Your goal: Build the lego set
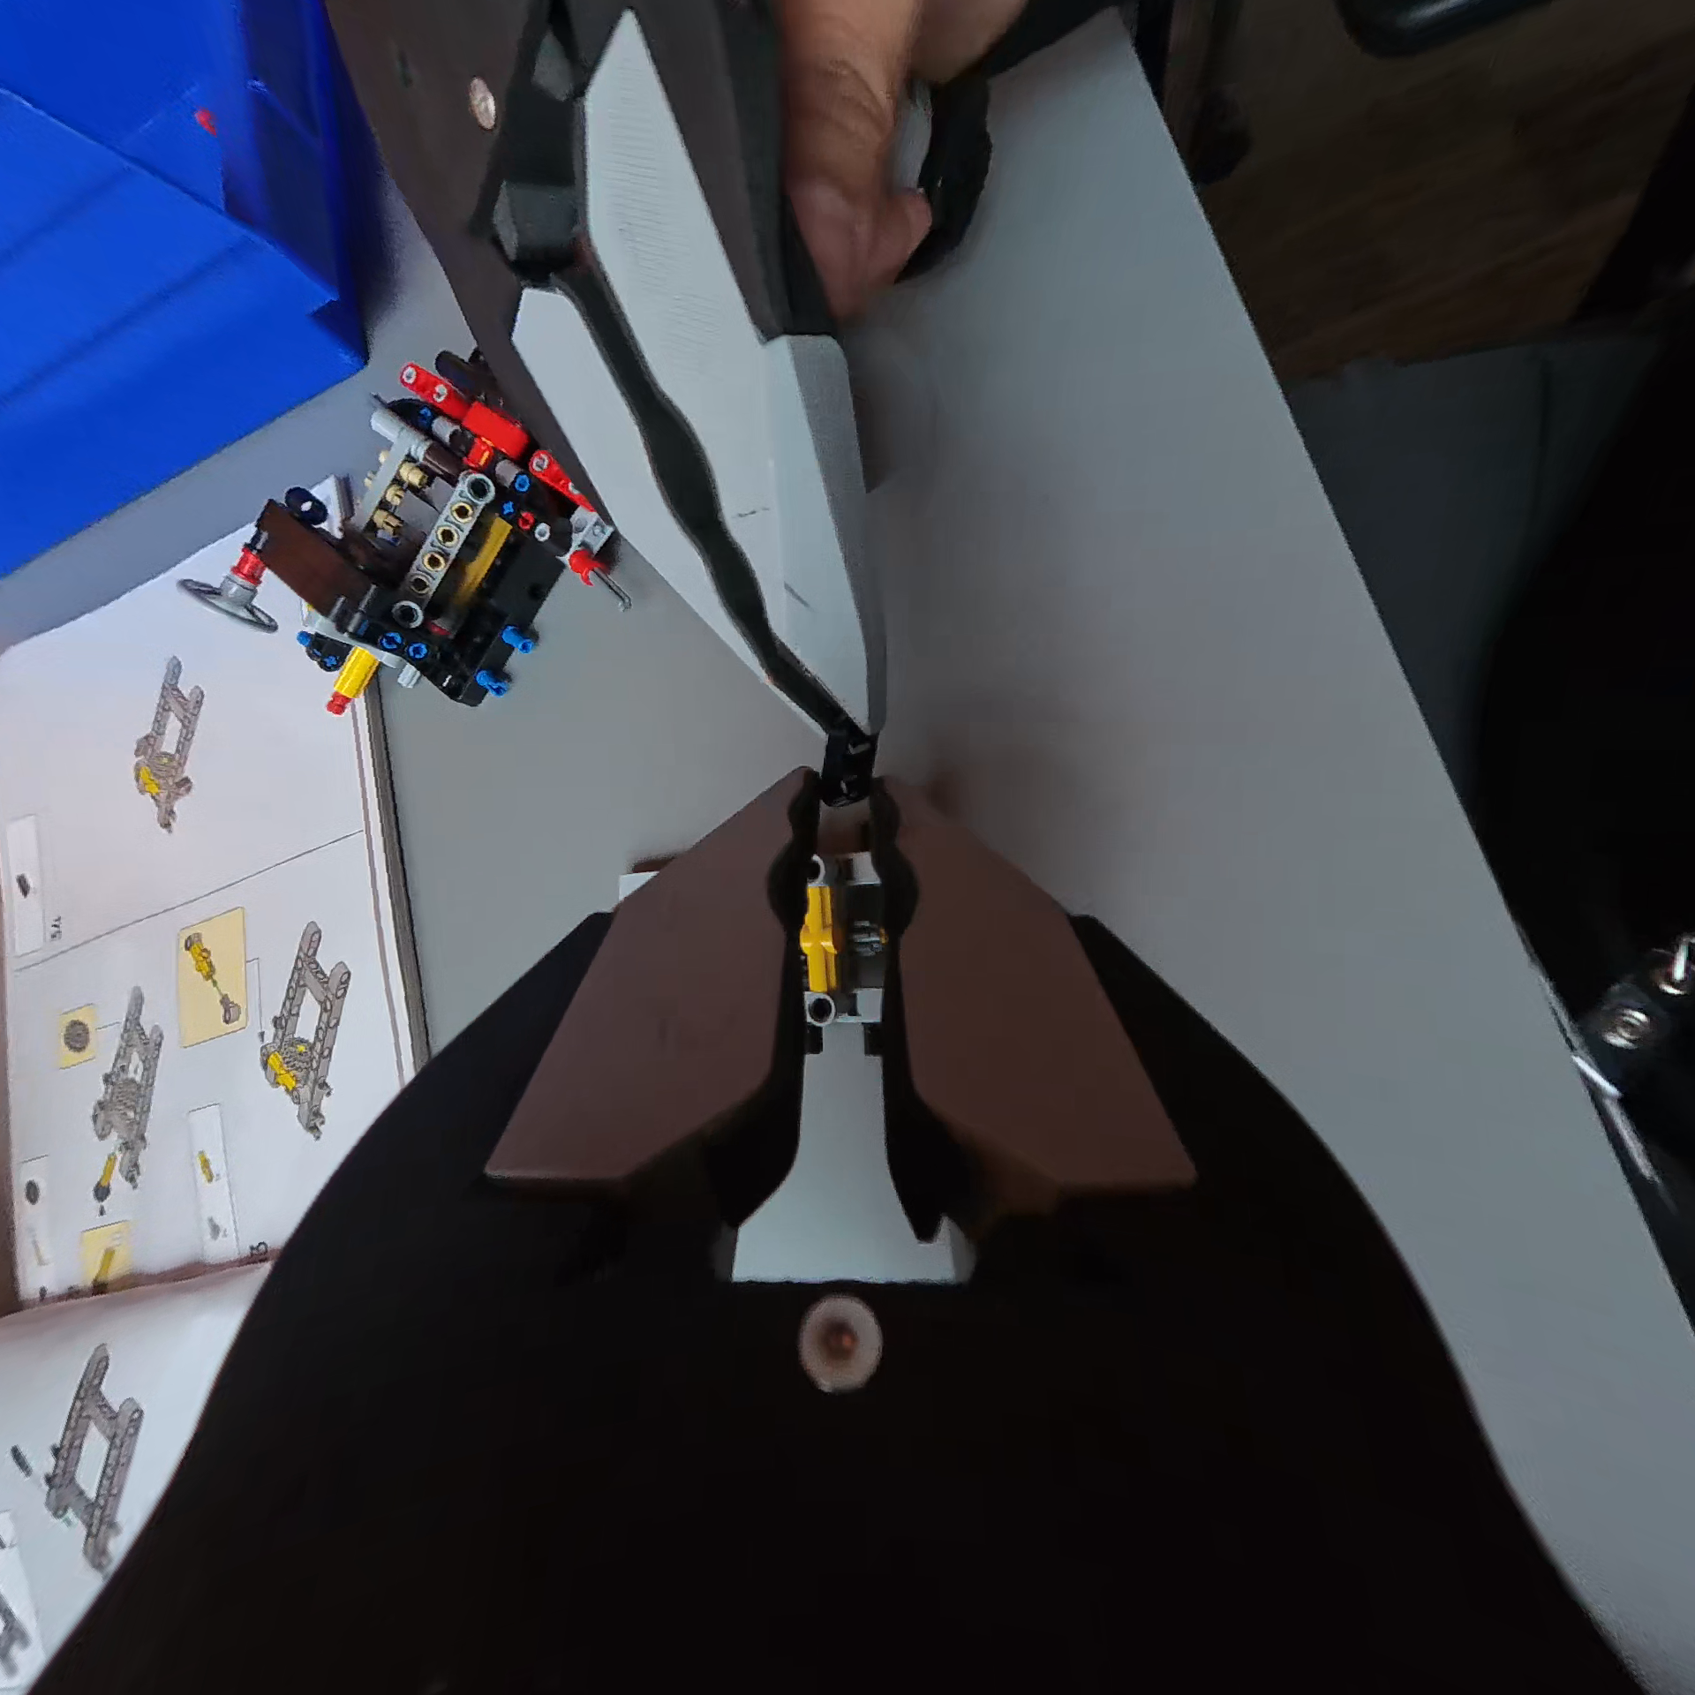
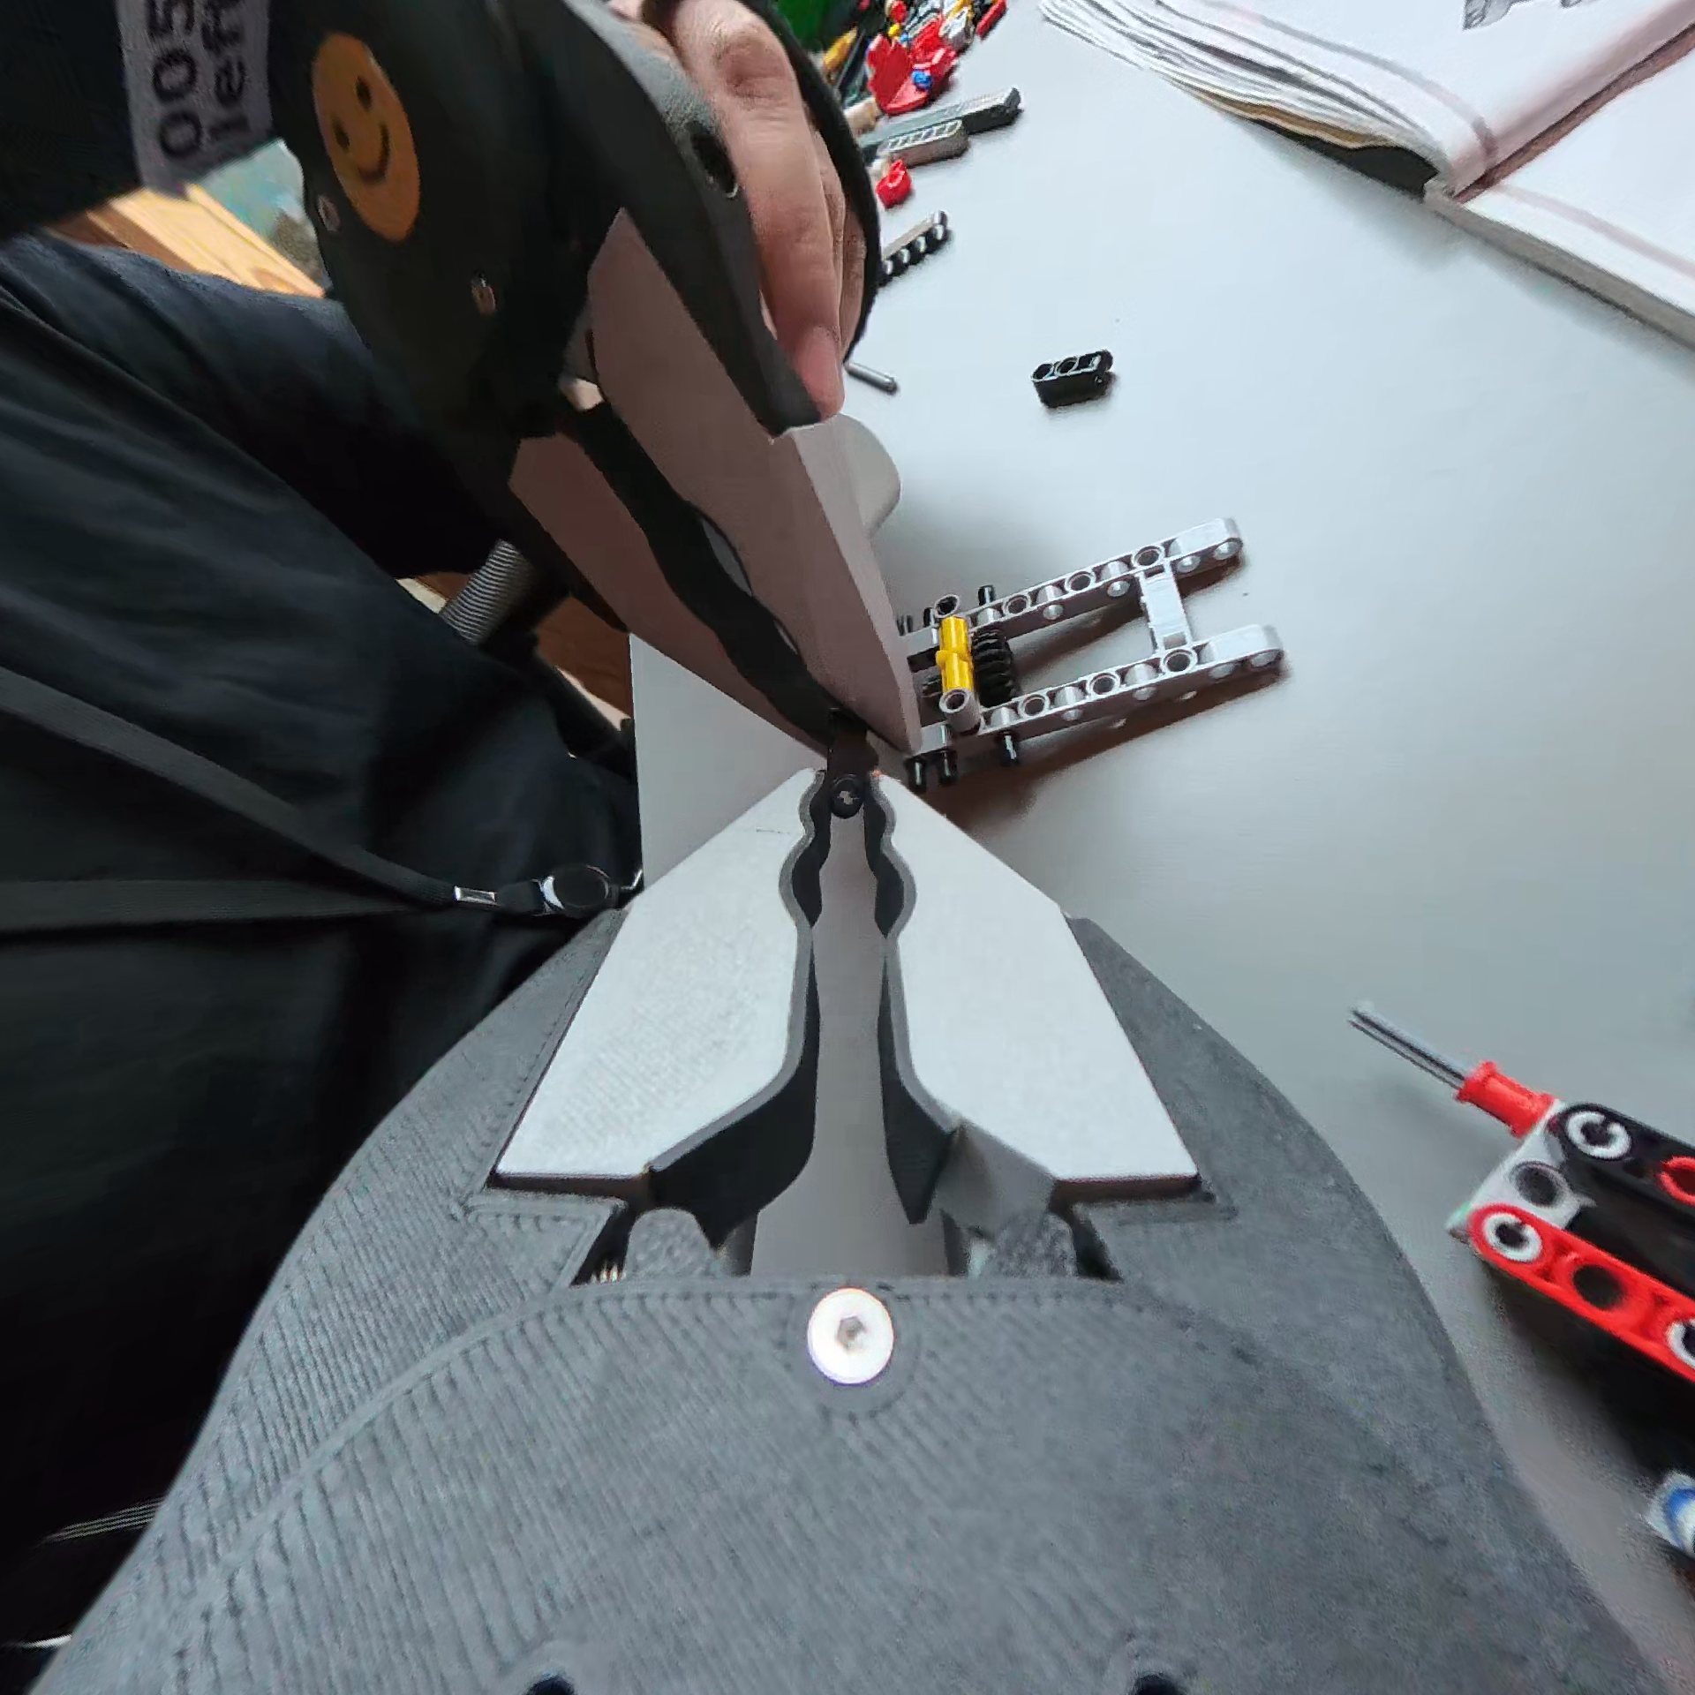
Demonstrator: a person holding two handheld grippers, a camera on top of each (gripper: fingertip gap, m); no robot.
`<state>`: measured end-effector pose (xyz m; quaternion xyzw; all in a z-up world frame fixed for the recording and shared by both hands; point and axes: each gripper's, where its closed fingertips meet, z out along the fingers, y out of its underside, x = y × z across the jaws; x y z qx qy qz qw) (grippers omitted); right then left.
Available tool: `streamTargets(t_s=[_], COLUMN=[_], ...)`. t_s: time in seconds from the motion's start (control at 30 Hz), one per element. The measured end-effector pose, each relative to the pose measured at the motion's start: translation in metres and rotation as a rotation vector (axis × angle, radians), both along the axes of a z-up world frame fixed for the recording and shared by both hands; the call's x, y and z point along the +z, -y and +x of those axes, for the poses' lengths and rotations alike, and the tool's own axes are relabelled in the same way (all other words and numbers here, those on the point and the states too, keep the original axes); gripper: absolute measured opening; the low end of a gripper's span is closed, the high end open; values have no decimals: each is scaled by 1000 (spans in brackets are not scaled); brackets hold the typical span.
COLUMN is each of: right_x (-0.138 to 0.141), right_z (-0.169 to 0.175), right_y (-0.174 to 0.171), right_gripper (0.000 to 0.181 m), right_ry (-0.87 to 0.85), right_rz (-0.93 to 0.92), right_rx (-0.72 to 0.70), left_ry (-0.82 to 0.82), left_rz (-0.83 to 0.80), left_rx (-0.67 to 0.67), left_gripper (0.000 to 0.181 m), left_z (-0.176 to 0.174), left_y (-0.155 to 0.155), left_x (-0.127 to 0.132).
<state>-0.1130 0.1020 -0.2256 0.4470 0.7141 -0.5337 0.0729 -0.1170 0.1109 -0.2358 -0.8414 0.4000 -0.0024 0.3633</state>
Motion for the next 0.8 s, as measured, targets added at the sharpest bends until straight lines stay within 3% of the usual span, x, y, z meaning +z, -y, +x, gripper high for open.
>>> streamTargets(t_s=[0.17, 0.37, 0.47, 0.63, 0.8], right_x=[1, 42, 59, 80, 83], right_z=[-2, -4, -7, -4, -3], right_y=[-1, -6, -6, -3, -2], right_gripper=[4, 19, 15, 5, 4], right_ry=[-44, -425, -542, -667, -671], right_rz=[-6, 64, 76, 50, 24], right_rx=[-2, -35, -83, -110, -114], left_ry=[7, 590, 788, 924, 982], left_rz=[29, 12, 9, 78, 83], left_rx=[7, 25, -5, -43, -57], left_gripper=[6, 6, 6, 6, 6], left_z=[-1, 6, 10, 18, 19], left_y=[-1, -4, -4, -4, -2], left_x=[-2, 37, 54, 73, 79])
